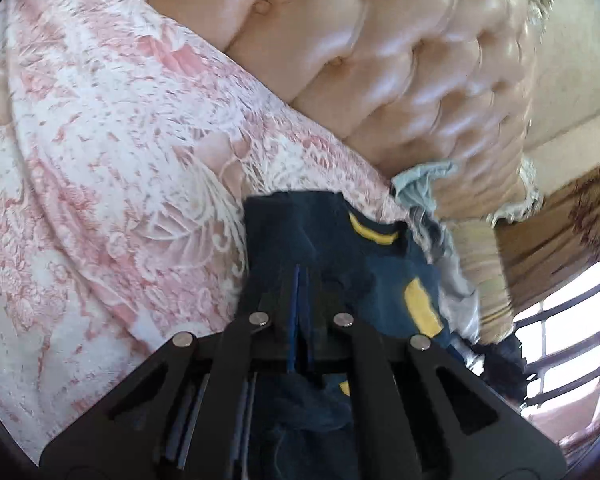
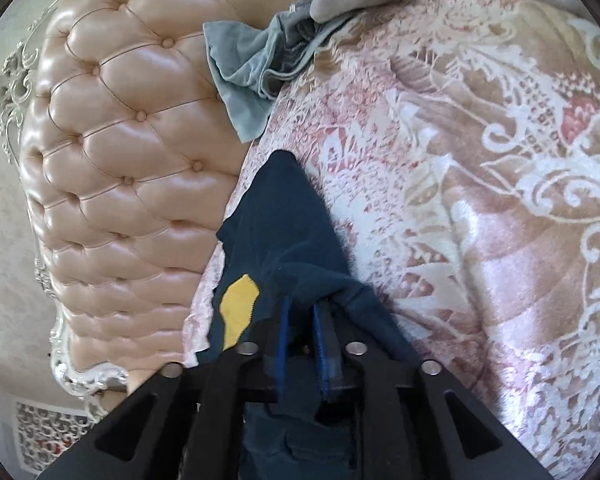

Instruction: Fold clothes

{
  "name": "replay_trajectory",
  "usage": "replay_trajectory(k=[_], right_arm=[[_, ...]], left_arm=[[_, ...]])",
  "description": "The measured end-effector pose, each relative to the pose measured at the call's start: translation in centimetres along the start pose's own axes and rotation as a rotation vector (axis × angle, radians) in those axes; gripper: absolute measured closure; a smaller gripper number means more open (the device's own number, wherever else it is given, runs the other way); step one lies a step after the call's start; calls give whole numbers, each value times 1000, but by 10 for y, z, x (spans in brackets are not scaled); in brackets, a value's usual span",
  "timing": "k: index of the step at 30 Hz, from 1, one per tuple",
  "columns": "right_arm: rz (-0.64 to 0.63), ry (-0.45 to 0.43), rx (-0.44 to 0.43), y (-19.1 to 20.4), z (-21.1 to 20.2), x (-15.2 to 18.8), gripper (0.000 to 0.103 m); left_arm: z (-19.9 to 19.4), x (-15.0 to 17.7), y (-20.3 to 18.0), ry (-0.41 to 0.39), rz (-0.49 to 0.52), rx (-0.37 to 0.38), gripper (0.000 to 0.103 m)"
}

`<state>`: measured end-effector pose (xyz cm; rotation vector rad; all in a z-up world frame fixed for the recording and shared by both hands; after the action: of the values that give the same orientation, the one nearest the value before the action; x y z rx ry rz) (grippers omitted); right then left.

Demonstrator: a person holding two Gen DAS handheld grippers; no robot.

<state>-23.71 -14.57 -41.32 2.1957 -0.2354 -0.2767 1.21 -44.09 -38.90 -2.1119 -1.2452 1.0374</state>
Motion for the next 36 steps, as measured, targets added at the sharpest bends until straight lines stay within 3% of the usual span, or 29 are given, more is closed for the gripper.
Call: replay_trajectory(k=[2, 4, 6, 12, 13, 15, 17, 18, 19, 23, 25, 26, 36], right_arm=[[-11, -2, -10, 5, -1, 2, 62], [-27, 2, -14, 11, -1, 5, 54], [-33, 3, -10, 12, 0, 5, 53], [-24, 6, -13, 10, -1, 4, 53], [-24, 6, -13, 10, -2, 4, 53], [-23, 5, -12, 10, -2, 4, 52], [-18, 3, -13, 10, 0, 4, 50], [-17, 3, -14, 11, 0, 3, 48], [-16, 3, -16, 11, 0, 3, 46], [-36, -24, 1, 14, 2, 0, 46], [-46, -38, 10, 15, 2, -1, 75], [-53, -43, 26, 13, 2, -2, 95], [-16, -32, 75, -7, 0, 4, 97]], left_arm=[[5, 7, -6, 18, 37, -20, 95], [10, 13, -6, 36, 42, -30, 61], [14, 16, -7, 46, 36, -24, 51], [20, 23, -11, 69, 78, -58, 51], [21, 24, -13, 71, 86, -53, 54], [23, 28, -20, 91, 105, -34, 71], [25, 31, -22, 101, 115, -31, 71], [26, 32, -22, 103, 117, -35, 76], [27, 32, -22, 103, 119, -37, 88], [23, 29, -27, 86, 125, -8, 92], [21, 26, -28, 71, 130, -10, 93], [22, 25, -27, 68, 125, -12, 93], [24, 27, -12, 92, 70, -31, 93]])
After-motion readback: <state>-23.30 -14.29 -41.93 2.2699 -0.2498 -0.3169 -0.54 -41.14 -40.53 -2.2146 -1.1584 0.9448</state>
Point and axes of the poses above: each gripper's, at about its wrist camera, not at the fingertips, and z roughly the way its jaws point, y to its left, x to its underside, the point moved 9 cm from there along z, roughly the way its jaws point, and after that the axes turned 2 degrees about -y, right-handed, at the moved point
